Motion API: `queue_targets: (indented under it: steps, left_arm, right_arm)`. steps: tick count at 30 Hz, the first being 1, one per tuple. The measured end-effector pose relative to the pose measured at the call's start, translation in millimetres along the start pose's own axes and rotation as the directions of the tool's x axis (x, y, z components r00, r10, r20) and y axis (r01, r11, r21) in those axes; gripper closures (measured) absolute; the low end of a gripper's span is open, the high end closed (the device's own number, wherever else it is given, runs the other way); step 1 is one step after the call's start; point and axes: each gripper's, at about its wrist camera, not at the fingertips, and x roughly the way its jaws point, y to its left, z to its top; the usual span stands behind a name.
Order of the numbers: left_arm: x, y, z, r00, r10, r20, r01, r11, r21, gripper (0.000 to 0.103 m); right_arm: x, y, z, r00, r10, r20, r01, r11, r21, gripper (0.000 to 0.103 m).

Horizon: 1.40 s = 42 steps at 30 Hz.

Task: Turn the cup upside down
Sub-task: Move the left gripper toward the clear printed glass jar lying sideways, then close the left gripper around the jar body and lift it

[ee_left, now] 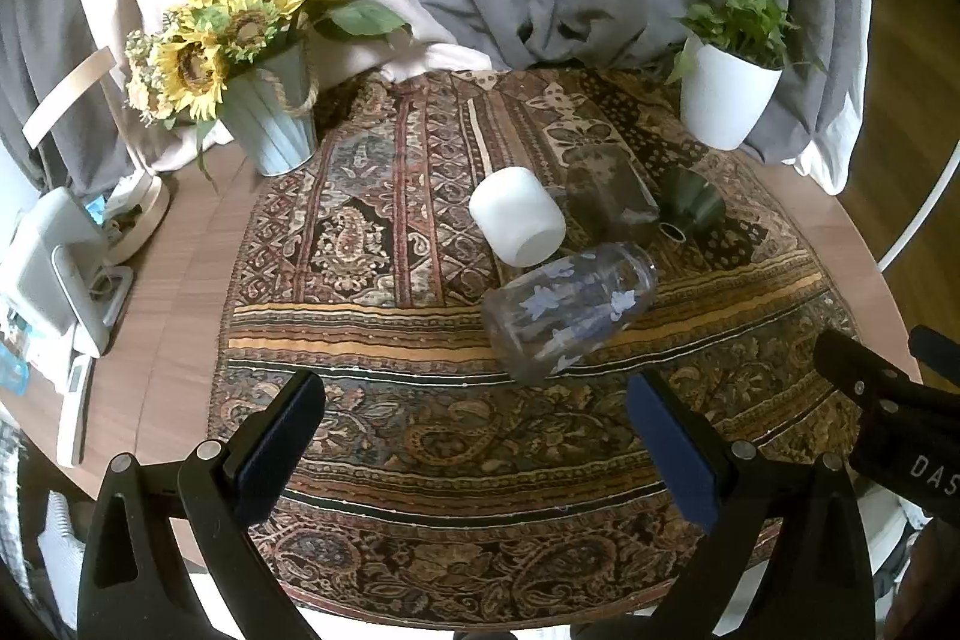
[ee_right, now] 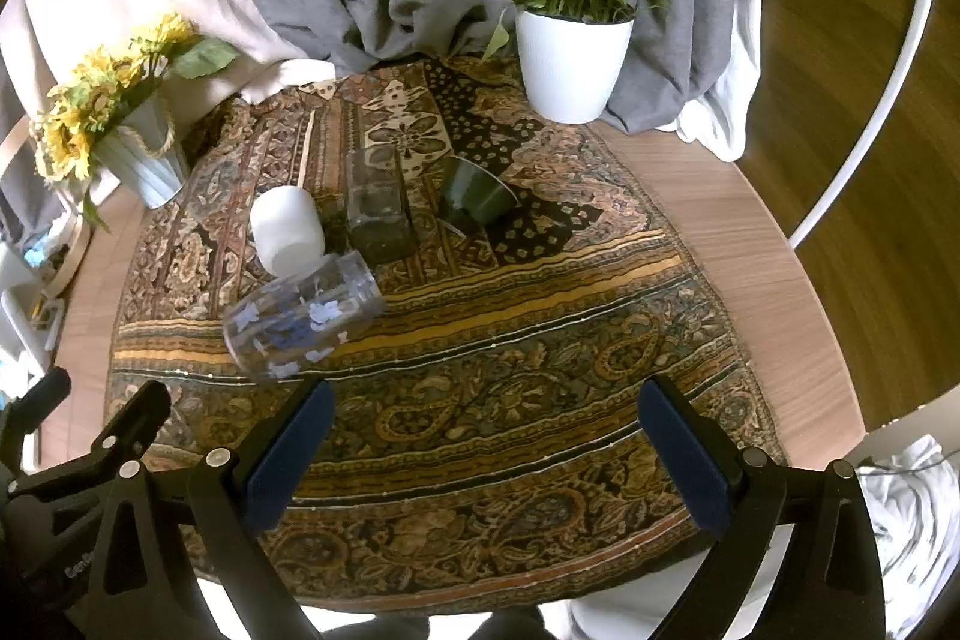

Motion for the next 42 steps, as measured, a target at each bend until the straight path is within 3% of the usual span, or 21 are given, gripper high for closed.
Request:
queue_targets:
  steps: [25,42]
  left_arm:
    - [5,-4,4,1.0,-0.016,0.0,0.016,1.0,0.026,0.0]
    - [18,-9,12,0.998,-0.063,-0.029,0.066,0.992,0.104,0.0]
  right_arm:
    - [4,1,2,1.0,-0.014,-0.002,0.014,1.0,0.005,0.001]
    - [11,0,3,1.0,-0.024,-0.017,0.025,0.998,0.056,0.001]
